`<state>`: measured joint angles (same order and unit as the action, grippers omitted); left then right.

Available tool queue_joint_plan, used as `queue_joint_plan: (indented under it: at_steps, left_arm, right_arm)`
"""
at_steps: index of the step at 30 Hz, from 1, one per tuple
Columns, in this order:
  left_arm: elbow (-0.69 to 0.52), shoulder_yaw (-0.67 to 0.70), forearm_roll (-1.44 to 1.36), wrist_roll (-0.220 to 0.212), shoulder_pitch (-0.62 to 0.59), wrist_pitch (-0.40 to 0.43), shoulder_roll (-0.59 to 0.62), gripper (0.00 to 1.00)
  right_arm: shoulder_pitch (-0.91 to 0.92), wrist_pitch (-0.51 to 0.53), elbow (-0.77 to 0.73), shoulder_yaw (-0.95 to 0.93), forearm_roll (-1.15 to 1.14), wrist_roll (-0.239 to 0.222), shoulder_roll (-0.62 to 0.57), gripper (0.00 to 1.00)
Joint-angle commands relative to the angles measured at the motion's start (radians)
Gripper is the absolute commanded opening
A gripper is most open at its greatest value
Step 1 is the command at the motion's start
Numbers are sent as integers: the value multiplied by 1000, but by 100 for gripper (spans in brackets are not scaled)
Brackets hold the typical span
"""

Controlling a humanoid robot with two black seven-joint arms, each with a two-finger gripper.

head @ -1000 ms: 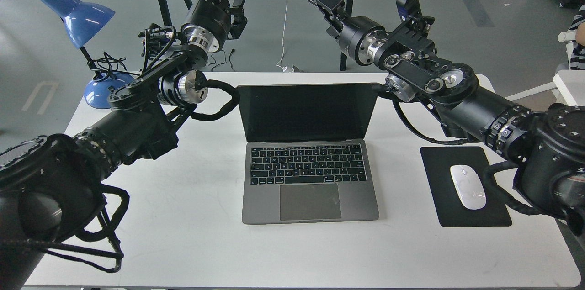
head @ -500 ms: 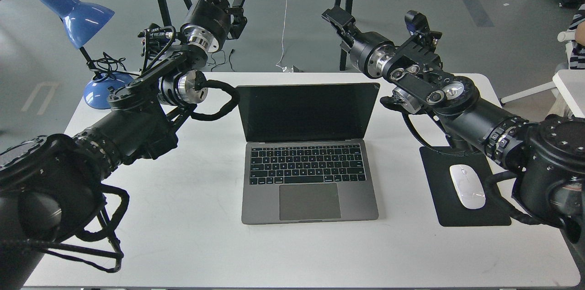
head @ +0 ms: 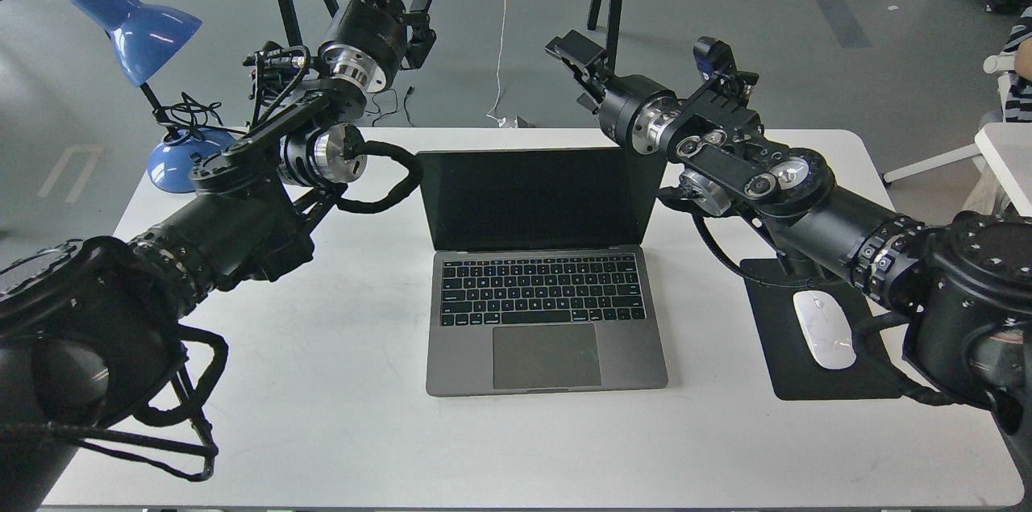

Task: Close notebook with right arm
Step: 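Move the right gripper over the laptop screen's top edge, then push the laptop screen down toward the keyboard with the right gripper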

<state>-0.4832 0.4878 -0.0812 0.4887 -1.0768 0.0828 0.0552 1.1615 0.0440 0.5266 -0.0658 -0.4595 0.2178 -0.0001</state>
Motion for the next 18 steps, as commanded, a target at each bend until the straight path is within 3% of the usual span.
queue_joint_plan:
  at_steps: [1,18]
  left_arm:
    - [0,0,0,0,0,0,0,100]
    - [0,0,0,0,0,0,0,100]
  right_arm:
    - [-8,0,46,20,-1,-3,0,100]
    - [-60,0,378,89,1,-5,-218,100]
